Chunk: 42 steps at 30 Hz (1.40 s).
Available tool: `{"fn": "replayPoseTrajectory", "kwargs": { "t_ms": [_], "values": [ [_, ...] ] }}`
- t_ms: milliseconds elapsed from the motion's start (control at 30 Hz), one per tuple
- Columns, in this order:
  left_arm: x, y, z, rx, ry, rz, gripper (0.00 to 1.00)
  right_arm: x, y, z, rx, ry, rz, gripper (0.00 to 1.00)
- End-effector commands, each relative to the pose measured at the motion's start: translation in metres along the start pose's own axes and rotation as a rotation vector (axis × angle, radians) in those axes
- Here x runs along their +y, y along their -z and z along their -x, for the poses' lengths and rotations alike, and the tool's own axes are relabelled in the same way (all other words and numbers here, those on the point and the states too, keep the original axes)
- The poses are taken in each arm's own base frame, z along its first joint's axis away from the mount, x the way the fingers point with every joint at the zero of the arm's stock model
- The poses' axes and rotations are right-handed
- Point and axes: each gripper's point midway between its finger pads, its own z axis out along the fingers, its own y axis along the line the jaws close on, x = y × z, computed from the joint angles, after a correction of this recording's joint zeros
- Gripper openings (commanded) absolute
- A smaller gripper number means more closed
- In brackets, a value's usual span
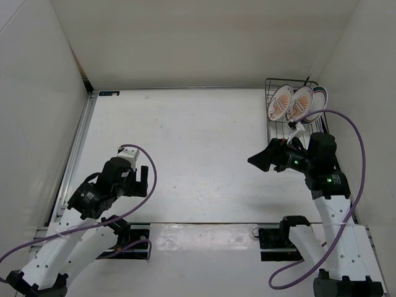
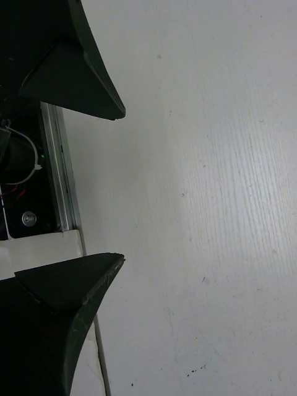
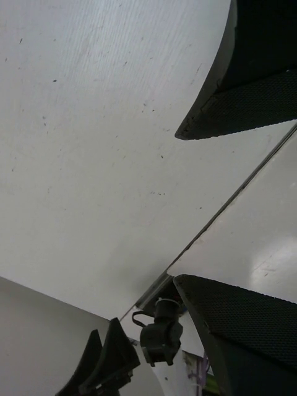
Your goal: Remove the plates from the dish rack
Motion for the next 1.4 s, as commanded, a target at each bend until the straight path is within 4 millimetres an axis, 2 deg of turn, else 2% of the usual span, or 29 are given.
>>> {"fn": "replayPoseTrajectory", "kwargs": {
  "t_ms": [0, 33, 100, 200, 233, 267, 300, 333, 400, 433, 467, 567, 600, 633, 667, 700, 767, 800, 867, 900, 967, 1000, 1067, 1100, 1133, 1167, 1200, 1233, 1367],
  "values": [
    [0.01, 0.002, 0.011, -0.059, -0.027, 0.042, 1.0, -0.015, 0.008, -0.009, -0.007, -0.054, -0.123, 0.9],
    [0.017, 0.001, 0.015, -0.081, -0.01, 0.089, 1.0, -0.012, 0.008, 0.0, -0.058, -0.081, -0.122, 0.9],
    [0.008, -0.002, 0.046, -0.182, 0.022, 0.064, 1.0, -0.016, 0.008, 0.009, -0.133, -0.146, -0.157, 0.9],
    [-0.013, -0.006, 0.102, -0.31, -0.066, 0.001, 1.0, -0.017, 0.015, 0.026, -0.204, -0.213, -0.215, 0.9],
    [-0.018, 0.001, 0.133, -0.403, -0.089, -0.009, 1.0, -0.017, 0.02, 0.038, -0.255, -0.214, -0.237, 0.9],
    [-0.019, -0.002, 0.135, -0.392, -0.119, -0.005, 1.0, -0.015, 0.022, 0.05, -0.304, -0.189, -0.236, 0.9],
    [-0.024, -0.01, 0.152, -0.43, -0.126, -0.005, 1.0, -0.016, 0.024, 0.056, -0.332, -0.154, -0.241, 0.9],
    [-0.021, -0.02, 0.153, -0.42, -0.151, 0.006, 1.0, -0.014, 0.028, 0.068, -0.367, -0.097, -0.245, 0.9],
    [-0.013, -0.041, 0.152, -0.404, -0.126, 0.019, 1.0, -0.033, 0.035, 0.088, -0.41, -0.105, -0.374, 0.9],
    [-0.017, -0.046, 0.151, -0.398, -0.124, -0.032, 1.0, -0.044, 0.048, 0.107, -0.48, -0.12, -0.481, 0.9],
    [-0.017, -0.05, 0.151, -0.401, -0.12, -0.033, 1.0, -0.065, 0.058, 0.109, -0.499, -0.151, -0.61, 0.9],
    [-0.025, -0.074, 0.121, -0.363, -0.1, -0.085, 1.0, -0.112, 0.048, 0.134, -0.446, -0.152, -0.813, 0.9],
    [-0.026, -0.078, 0.115, -0.351, -0.087, -0.093, 1.0, -0.12, 0.048, 0.137, -0.439, -0.157, -0.846, 0.9],
    [-0.026, -0.079, 0.105, -0.351, -0.075, -0.098, 1.0, -0.142, 0.045, 0.144, -0.414, -0.153, -0.942, 0.83],
    [-0.025, -0.075, 0.109, -0.374, -0.067, -0.097, 1.0, -0.134, 0.054, 0.16, -0.456, -0.131, -0.947, 0.82],
    [-0.023, -0.084, 0.093, -0.349, -0.068, -0.091, 1.0, -0.144, 0.048, 0.169, -0.462, -0.121, -0.968, 0.72],
    [-0.02, -0.073, 0.094, -0.396, -0.046, -0.088, 1.0, -0.151, 0.044, 0.19, -0.477, -0.079, -0.991, 0.7],
    [-0.021, -0.07, 0.094, -0.411, -0.045, -0.093, 1.0, -0.161, 0.034, 0.195, -0.456, -0.075, -0.999, 0.68],
    [-0.027, -0.067, 0.091, -0.413, -0.076, -0.101, 1.0, -0.166, 0.029, 0.225, -0.454, -0.034, -1.026, 0.66],
    [-0.029, -0.067, 0.089, -0.403, -0.089, -0.102, 1.0, -0.196, 0.007, 0.211, -0.346, -0.059, -1.07, 0.64],
    [-0.036, -0.063, 0.089, -0.393, -0.103, -0.123, 1.0, -0.194, 0.011, 0.238, -0.368, -0.01, -1.09, 0.64],
    [-0.037, -0.063, 0.086, -0.381, -0.094, -0.126, 1.0, -0.213, -0.001, 0.237, -0.331, -0.017, -1.125, 0.63],
    [-0.047, -0.055, 0.087, -0.404, -0.097, -0.179, 1.0, -0.233, -0.012, 0.242, -0.283, -0.015, -1.155, 0.63],
    [-0.051, -0.054, 0.087, -0.409, -0.102, -0.2, 1.0, -0.228, -0.008, 0.25, -0.302, -0.013, -1.153, 0.63],
    [-0.051, -0.052, 0.086, -0.421, -0.102, -0.206, 1.0, -0.245, -0.015, 0.236, -0.222, -0.035, -1.175, 0.63],
    [-0.052, -0.05, 0.089, -0.444, -0.097, -0.214, 1.0, -0.246, -0.021, 0.249, -0.235, -0.035, -1.16, 0.63],
    [-0.05, -0.05, 0.089, -0.448, -0.094, -0.204, 1.0, -0.249, -0.026, 0.249, -0.217, -0.035, -1.146, 0.63],
    [-0.049, -0.049, 0.091, -0.455, -0.093, -0.197, 1.0, -0.26, -0.036, 0.238, -0.159, -0.04, -1.149, 0.63],
    [-0.047, -0.049, 0.09, -0.445, -0.095, -0.187, 1.0, -0.282, -0.054, 0.231, -0.095, -0.035, -1.133, 0.59]
  ]
}}
